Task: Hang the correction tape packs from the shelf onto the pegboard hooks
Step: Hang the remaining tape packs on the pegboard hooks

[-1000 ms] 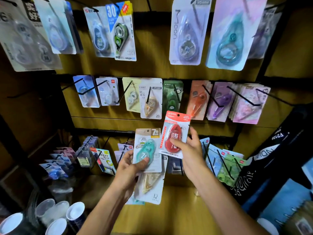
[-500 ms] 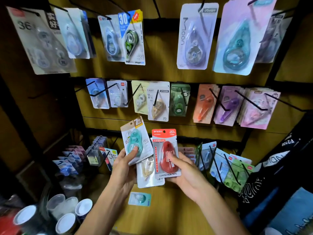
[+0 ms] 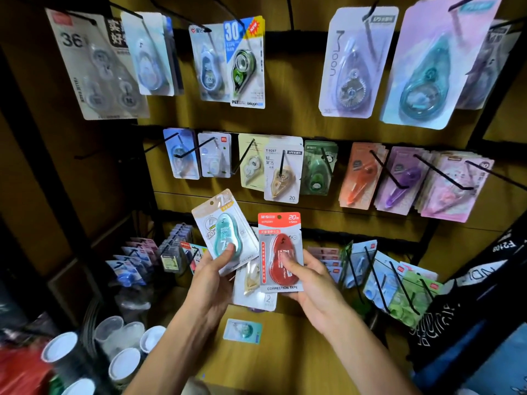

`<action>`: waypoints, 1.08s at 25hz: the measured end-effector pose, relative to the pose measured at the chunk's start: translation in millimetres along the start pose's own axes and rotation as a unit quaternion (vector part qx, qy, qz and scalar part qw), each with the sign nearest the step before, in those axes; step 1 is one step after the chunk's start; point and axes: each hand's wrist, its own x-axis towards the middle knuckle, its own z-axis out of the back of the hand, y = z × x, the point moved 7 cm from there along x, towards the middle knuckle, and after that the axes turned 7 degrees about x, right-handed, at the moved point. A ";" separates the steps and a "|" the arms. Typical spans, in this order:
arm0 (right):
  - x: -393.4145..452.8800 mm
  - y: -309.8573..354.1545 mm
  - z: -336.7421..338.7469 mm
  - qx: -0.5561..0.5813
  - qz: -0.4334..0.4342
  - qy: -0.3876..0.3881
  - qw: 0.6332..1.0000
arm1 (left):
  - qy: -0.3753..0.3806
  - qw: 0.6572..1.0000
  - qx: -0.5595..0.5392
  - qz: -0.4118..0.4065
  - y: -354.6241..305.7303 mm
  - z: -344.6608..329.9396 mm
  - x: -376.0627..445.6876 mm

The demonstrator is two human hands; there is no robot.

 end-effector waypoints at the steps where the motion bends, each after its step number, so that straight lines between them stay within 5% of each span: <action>1: 1.5 1.3 0.4 0.007 0.009 -0.009 1.000 | 0.000 1.000 0.010 -0.002 1.0 1.3 -0.4; 9: 11.4 6.0 -5.7 0.015 0.010 0.018 1.000 | 0.034 0.999 0.037 0.009 2.0 9.2 -2.5; 16: 21.0 2.8 -40.6 -0.144 0.138 -0.026 0.980 | -0.091 0.994 0.015 -0.064 -24.1 62.2 -3.4; 20: 43.7 -12.8 -93.1 -0.243 0.154 0.048 0.957 | -0.174 0.979 0.028 -0.099 -55.3 106.1 -0.4; 27: 86.7 -47.7 -226.0 -0.259 0.141 0.203 0.934 | -0.264 0.950 0.105 -0.128 -99.1 197.5 4.0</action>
